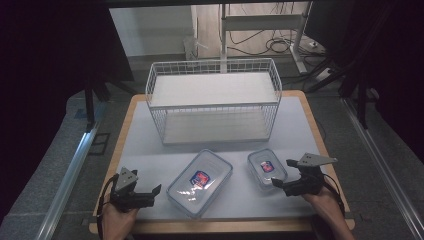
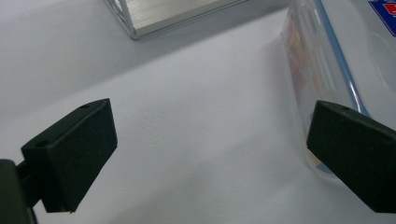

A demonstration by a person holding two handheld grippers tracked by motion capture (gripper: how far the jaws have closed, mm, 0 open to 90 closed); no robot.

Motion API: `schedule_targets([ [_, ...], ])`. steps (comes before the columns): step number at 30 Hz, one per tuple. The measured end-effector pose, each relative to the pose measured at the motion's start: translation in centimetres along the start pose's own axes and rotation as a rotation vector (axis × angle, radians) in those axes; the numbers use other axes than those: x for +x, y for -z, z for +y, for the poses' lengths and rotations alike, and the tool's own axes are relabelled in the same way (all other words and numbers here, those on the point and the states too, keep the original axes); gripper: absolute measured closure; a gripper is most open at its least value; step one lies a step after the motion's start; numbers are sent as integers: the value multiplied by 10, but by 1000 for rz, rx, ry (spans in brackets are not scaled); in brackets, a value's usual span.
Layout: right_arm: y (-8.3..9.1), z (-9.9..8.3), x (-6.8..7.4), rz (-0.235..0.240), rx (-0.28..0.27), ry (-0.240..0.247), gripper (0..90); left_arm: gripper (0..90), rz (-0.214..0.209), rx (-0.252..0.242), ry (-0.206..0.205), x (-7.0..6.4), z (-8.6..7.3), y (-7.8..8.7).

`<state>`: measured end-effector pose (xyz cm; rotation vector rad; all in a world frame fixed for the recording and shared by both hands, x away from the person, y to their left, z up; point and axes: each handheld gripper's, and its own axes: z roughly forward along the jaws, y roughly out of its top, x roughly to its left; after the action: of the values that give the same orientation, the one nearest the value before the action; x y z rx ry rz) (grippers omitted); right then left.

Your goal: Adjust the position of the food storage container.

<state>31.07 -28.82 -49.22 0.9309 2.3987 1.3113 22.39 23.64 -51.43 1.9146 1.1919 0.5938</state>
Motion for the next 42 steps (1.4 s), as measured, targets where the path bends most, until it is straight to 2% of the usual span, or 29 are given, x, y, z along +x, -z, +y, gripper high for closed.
schedule_targets([
  [2,0,1,0,-13,-9,-1,47,18,0,-3,2,0,-1,0],
  [5,1,1,-1,-24,4,-8,47,22,-11,-16,10,1,-1,0],
  [6,0,0,-1,-39,16,-24,46,23,-14,-30,15,2,-1,1],
  [8,0,0,-2,-51,30,-25,45,24,-3,-36,11,3,-1,1],
  [11,-1,-1,-2,-64,43,-29,36,28,-9,-40,23,6,-2,1],
  [15,-2,-2,-2,-68,55,-37,26,29,-9,-39,33,8,-3,1],
  [18,-2,-2,0,-74,68,-25,4,30,-11,-41,36,8,-3,1],
  [21,-1,0,0,-75,52,-24,3,31,-13,-39,28,7,-3,0],
  [24,1,2,1,-68,48,-31,9,32,-18,-35,25,5,-2,-1],
  [27,2,3,3,-72,59,-13,38,33,-19,-29,21,5,-3,-2],
  [31,5,9,6,-84,50,-5,142,36,-15,-19,18,4,-3,-4],
  [32,6,12,8,-77,54,8,243,38,-12,-18,19,4,-3,-4],
  [34,6,15,9,-70,60,12,349,38,-13,-22,26,4,-3,-4],
  [36,5,18,12,-67,59,19,445,38,-21,-32,40,5,-3,-4],
  [37,5,18,12,-67,59,19,445,38,-21,-32,40,5,-3,-4],
  [38,4,23,15,-47,53,30,566,38,-30,-39,48,5,-3,-5],
  [42,-2,32,21,9,46,59,816,39,-31,-37,45,4,-3,-6],
])
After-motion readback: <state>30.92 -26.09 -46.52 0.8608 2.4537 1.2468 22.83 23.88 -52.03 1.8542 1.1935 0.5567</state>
